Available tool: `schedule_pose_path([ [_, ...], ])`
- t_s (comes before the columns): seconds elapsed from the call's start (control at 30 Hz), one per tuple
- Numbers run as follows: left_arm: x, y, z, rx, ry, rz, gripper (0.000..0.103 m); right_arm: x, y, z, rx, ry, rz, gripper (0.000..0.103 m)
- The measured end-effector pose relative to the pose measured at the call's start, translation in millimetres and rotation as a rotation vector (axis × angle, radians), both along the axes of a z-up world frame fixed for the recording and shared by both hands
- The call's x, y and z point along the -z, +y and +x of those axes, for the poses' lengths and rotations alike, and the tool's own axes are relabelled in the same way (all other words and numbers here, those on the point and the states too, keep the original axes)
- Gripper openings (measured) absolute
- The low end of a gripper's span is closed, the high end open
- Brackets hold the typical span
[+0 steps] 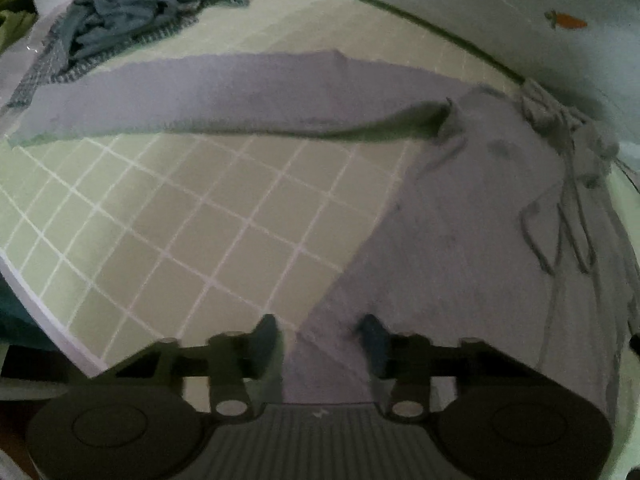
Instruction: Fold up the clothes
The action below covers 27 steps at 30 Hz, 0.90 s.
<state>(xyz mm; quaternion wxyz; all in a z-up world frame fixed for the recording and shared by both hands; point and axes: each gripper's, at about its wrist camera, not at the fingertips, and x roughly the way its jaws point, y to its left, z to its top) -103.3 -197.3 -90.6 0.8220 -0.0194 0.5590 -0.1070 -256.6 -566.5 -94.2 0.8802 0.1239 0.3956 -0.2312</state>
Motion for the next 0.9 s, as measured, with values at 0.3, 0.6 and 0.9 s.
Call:
schedule_pose_path([
  [0.3,-15,-33,-30,-0.085,-0.095,0.051,0.081,-10,-79,-6,0.021,-0.103,-0.052,0.103],
  [0.6,-14,-102,-66,-0.225,-0.089,0.031,0.087,1,-159,11,-0.106,-0.046,-0.015,0.101],
  [0.9,5,-154,-76,-0.227,-0.037,0.063,0.087,10,-181,59,-0.352,-0.052,-0.004,0.067],
])
